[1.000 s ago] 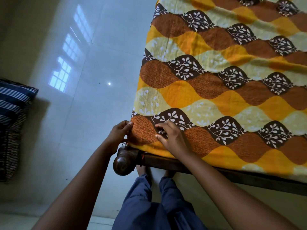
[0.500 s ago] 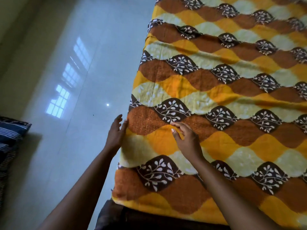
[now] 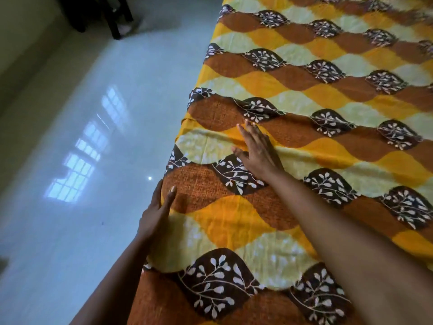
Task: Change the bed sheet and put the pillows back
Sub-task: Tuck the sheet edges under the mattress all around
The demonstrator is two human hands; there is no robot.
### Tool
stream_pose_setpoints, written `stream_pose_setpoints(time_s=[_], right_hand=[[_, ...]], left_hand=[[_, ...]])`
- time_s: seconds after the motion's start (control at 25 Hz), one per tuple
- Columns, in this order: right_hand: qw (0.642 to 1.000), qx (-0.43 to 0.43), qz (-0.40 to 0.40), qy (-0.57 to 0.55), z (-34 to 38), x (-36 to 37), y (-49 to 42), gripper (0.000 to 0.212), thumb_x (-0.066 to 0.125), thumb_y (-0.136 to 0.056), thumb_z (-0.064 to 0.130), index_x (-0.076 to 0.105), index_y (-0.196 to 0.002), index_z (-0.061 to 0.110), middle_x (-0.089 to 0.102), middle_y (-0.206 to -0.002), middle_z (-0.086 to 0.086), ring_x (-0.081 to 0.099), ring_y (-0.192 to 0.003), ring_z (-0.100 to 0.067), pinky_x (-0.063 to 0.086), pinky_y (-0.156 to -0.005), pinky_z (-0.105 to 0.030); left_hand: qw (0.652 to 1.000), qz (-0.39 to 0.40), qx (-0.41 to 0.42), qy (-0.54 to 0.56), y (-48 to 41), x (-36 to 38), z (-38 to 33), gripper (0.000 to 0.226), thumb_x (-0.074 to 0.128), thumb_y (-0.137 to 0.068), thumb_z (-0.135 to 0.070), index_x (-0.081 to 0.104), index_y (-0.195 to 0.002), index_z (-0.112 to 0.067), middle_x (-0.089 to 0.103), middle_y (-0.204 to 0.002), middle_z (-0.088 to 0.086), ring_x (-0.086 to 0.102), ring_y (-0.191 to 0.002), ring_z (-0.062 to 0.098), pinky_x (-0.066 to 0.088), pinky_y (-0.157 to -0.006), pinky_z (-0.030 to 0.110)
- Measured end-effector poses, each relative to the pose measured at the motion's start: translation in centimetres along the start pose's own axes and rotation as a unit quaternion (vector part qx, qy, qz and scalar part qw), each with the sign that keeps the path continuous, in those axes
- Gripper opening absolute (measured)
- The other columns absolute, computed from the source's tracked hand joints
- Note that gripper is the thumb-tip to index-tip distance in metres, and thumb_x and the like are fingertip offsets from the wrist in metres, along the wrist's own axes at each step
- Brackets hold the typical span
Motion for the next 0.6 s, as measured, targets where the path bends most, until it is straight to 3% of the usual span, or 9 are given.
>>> stream_pose_setpoints(time_s=[0.08, 0.2, 0.36, 0.48, 0.56, 0.6], right_hand=[[0.998, -0.023, -0.020, 0.060, 1.0, 1.8, -0.6, 0.071, 0.013, -0.088, 0.061, 0.012, -0.149, 0.024, 0.005, -0.158, -0.002, 0.003, -0.146, -0.021, 0.000, -0.116, -0.043], [0.992, -0.093, -0.006, 0.079, 2.5, 3.9, 1.7, 0.074, 0.010, -0.086, 0.061, 0.009, -0.149, 0.024, 0.005, -0.158, -0.002, 0.002, -0.146, -0.021, -0.003, -0.116, -0.045], [0.975, -0.191, 0.038, 0.108, 6.1, 5.4, 7.0, 0.074, 0.009, -0.089, 0.064, 0.002, -0.149, 0.021, 0.000, -0.158, -0.004, -0.002, -0.146, -0.024, -0.007, -0.115, -0.047], [0.960, -0.253, 0.070, 0.093, 8.2, 5.9, 10.2, 0.071, 0.007, -0.089, 0.064, 0.000, -0.147, 0.026, -0.006, -0.155, 0.002, -0.006, -0.144, -0.020, -0.011, -0.115, -0.043], [0.963, -0.251, 0.097, 0.004, 7.2, 4.2, 8.8, 0.067, 0.012, -0.088, 0.064, 0.004, -0.145, 0.029, -0.005, -0.152, 0.009, -0.007, -0.143, -0.014, -0.011, -0.116, -0.038], [0.970, -0.230, 0.068, -0.041, 6.1, 2.9, 7.1, 0.065, 0.018, -0.089, 0.063, 0.010, -0.144, 0.029, 0.000, -0.151, 0.011, -0.003, -0.142, -0.012, -0.006, -0.115, -0.036]], left_hand=[[0.994, 0.028, -0.009, 0.101, -0.5, 0.1, 0.6, 0.084, 0.039, -0.067, -0.084, 0.031, -0.139, -0.043, 0.038, -0.144, -0.012, 0.036, -0.135, 0.018, 0.026, -0.109, 0.037], [0.966, 0.097, -0.075, 0.229, -0.3, 0.3, 1.1, 0.056, 0.036, -0.084, -0.066, 0.045, -0.129, -0.035, 0.052, -0.130, -0.010, 0.052, -0.119, 0.017, 0.037, -0.103, 0.034], [0.949, 0.165, -0.097, 0.251, 1.0, -0.4, 0.6, 0.062, 0.026, -0.088, -0.065, 0.056, -0.125, -0.025, 0.067, -0.116, 0.007, 0.066, -0.100, 0.025, 0.047, -0.094, 0.041], [0.947, 0.164, -0.115, 0.253, 1.5, -1.1, 1.0, 0.058, 0.020, -0.089, -0.065, 0.058, -0.115, -0.030, 0.071, -0.108, 0.002, 0.069, -0.094, 0.021, 0.049, -0.082, 0.037], [0.958, 0.133, -0.095, 0.234, 0.8, -1.3, 0.7, 0.058, 0.021, -0.089, -0.065, 0.056, -0.119, -0.030, 0.069, -0.111, -0.003, 0.069, -0.089, 0.014, 0.050, -0.078, 0.030], [0.965, 0.109, -0.081, 0.224, -0.2, -1.4, -0.1, 0.056, 0.023, -0.091, -0.062, 0.055, -0.121, -0.028, 0.068, -0.110, -0.009, 0.067, -0.085, 0.006, 0.049, -0.071, 0.023]])
Point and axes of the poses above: each hand's wrist, its own y-axis away from the middle knuckle, its own x-axis out of the palm, z = x × y, the point moved 4 cm from there along -y, towards the middle knuckle
